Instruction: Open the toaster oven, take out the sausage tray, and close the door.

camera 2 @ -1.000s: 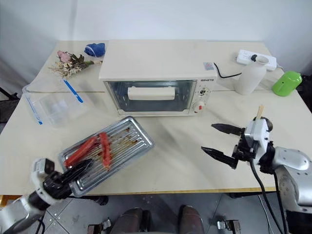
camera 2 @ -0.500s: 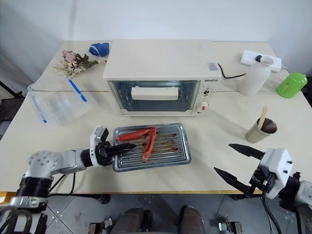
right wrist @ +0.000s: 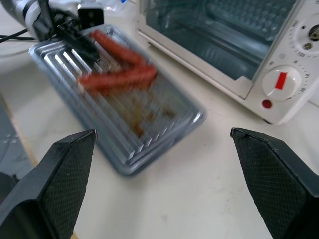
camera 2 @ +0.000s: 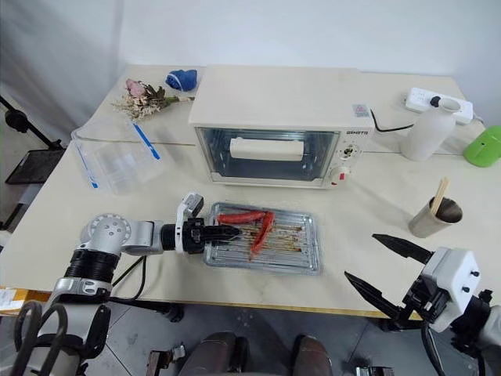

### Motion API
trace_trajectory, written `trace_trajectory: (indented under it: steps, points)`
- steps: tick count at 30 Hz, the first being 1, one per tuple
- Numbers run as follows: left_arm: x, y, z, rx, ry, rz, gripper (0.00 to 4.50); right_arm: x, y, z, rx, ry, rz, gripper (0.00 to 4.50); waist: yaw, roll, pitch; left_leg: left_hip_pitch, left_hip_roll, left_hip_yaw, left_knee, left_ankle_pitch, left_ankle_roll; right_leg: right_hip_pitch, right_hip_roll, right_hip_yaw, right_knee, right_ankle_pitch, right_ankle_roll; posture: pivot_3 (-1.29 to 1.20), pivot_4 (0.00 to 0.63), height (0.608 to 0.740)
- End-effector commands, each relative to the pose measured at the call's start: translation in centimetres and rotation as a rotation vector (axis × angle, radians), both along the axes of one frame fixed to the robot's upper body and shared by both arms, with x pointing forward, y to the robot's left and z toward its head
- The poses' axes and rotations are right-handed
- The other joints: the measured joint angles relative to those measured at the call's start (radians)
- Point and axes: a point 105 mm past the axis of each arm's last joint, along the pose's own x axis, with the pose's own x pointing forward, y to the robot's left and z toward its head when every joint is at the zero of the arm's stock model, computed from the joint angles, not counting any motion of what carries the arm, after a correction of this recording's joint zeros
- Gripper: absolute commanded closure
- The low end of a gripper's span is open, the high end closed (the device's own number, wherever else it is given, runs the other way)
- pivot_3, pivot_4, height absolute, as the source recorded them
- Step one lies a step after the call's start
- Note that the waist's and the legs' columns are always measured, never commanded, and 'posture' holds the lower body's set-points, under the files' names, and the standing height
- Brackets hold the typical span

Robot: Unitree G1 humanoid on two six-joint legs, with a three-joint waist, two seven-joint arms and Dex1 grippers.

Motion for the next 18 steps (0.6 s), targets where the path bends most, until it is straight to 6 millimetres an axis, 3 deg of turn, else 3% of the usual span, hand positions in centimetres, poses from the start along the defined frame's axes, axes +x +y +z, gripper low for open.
trace_trajectory:
  steps: [1, 6, 10, 12, 15, 18]
  points:
    - [0.0, 0.6, -1.3, 0.077, -0.056, 0.038, 2.64, 0.1, 0.6, 0.6, 0.006, -0.026, 0.019, 0.0, -0.004, 0.0, 0.0, 0.0, 0.0, 0.0, 0.0, 0.0, 0.0, 0.0, 0.0, 0.0, 0.0, 0.0, 0.0, 0.0, 0.15, 0.74]
    - [-0.4, 1.9, 0.1, 0.061, -0.151, 0.07, 1.12, 0.6, 0.6, 0.5, 0.003, -0.026, 0.04, 0.0, -0.013, 0.0, 0.0, 0.0, 0.001, 0.0, -0.001, 0.001, 0.002, 0.0, 0.001, 0.0, 0.001, 0.0, 0.0, 0.0, 0.15, 0.74]
    - [-1.2, 4.7, 1.3, 0.118, -0.276, 0.11, 0.02, 1.0, 0.4, 0.3, -0.009, -0.015, 0.066, 0.0, -0.033, -0.001, 0.0, 0.0, 0.003, 0.0, -0.002, 0.001, 0.001, -0.001, 0.002, -0.001, 0.001, -0.001, -0.001, 0.0, 0.15, 0.74]
    - [-2.0, 6.3, 2.1, 0.149, -0.357, 0.11, 0.02, 1.3, 0.3, 0.4, -0.012, -0.011, 0.078, 0.0, -0.053, -0.002, 0.001, 0.001, 0.004, 0.0, -0.002, 0.001, 0.0, -0.001, 0.003, -0.001, 0.001, -0.002, -0.003, 0.0, 0.15, 0.74]
    - [-2.3, 9.7, 3.0, 0.236, -0.622, 0.137, 0.02, 1.7, 0.1, 0.3, -0.022, 0.0, 0.11, 0.0, -0.068, -0.001, 0.001, 0.003, 0.006, 0.001, -0.007, 0.001, -0.002, -0.002, 0.003, -0.001, 0.001, -0.003, -0.006, 0.0, 0.15, 0.74]
    - [-2.7, 11.6, 3.4, 0.293, -0.758, 0.133, 0.02, 2.0, 0.0, 0.2, -0.028, 0.007, 0.133, 0.0, -0.065, -0.001, 0.001, 0.002, 0.005, 0.002, -0.013, 0.002, -0.002, -0.004, 0.003, -0.002, 0.0, -0.003, -0.006, 0.0, 0.15, 0.74]
